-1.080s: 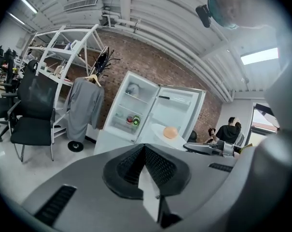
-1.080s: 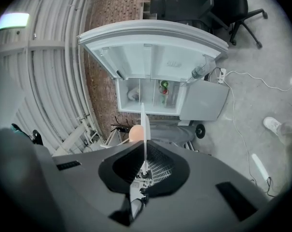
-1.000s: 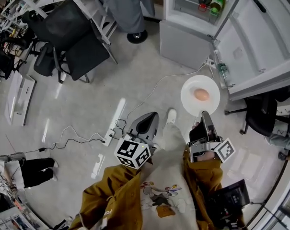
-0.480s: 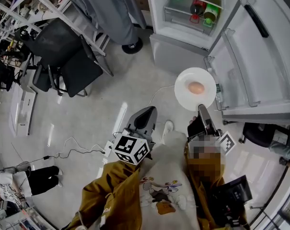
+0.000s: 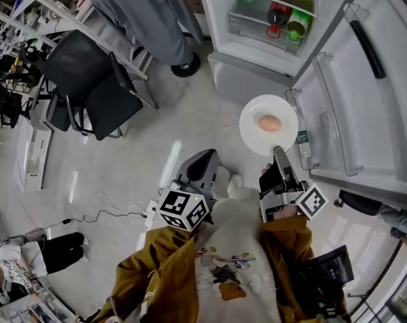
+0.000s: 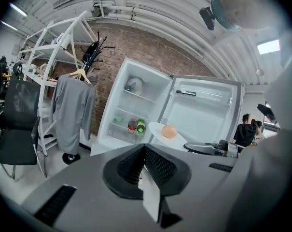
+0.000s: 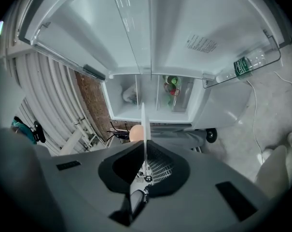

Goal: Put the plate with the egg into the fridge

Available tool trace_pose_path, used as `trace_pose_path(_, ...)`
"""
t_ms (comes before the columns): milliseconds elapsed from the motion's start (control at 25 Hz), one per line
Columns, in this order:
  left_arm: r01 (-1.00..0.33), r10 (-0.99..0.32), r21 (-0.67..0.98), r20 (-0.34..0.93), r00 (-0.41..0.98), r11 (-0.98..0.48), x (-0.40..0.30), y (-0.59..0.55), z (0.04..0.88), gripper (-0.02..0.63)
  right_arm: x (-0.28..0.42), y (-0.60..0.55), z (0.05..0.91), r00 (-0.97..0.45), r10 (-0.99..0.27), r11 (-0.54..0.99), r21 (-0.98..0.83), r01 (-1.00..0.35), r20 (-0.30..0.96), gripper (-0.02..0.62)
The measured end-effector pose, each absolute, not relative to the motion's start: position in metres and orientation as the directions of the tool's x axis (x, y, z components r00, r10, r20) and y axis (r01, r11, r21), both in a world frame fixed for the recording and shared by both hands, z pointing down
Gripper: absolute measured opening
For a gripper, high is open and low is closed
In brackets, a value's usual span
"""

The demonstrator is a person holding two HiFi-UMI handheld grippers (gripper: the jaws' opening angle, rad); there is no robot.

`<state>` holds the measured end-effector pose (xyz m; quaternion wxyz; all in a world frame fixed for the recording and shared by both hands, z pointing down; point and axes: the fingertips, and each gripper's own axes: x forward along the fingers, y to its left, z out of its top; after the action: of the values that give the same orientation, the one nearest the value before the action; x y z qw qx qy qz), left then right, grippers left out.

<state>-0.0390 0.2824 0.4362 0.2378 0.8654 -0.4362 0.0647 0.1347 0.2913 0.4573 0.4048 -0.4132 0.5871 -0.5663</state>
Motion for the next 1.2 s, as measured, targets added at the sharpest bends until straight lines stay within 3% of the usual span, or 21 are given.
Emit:
trace_pose_path(640,-0.730,-0.673,0.400,0.302,0.676,-0.554,-0.019,0.175,0.454,0.008,0.139,0.200,0.470,-0.297,-0.955,-0.003,-0.999,-0.038,0.014,0.020)
trace_pose_path(1200,-0.674,-0.614,0.408,0.287,0.735,-0.616,-0.055,0.014,0.438,0.008,0.109,0.052,0.459,-0.203,-0.979,-0.011,-1.000,-0.023,0.015,0.020)
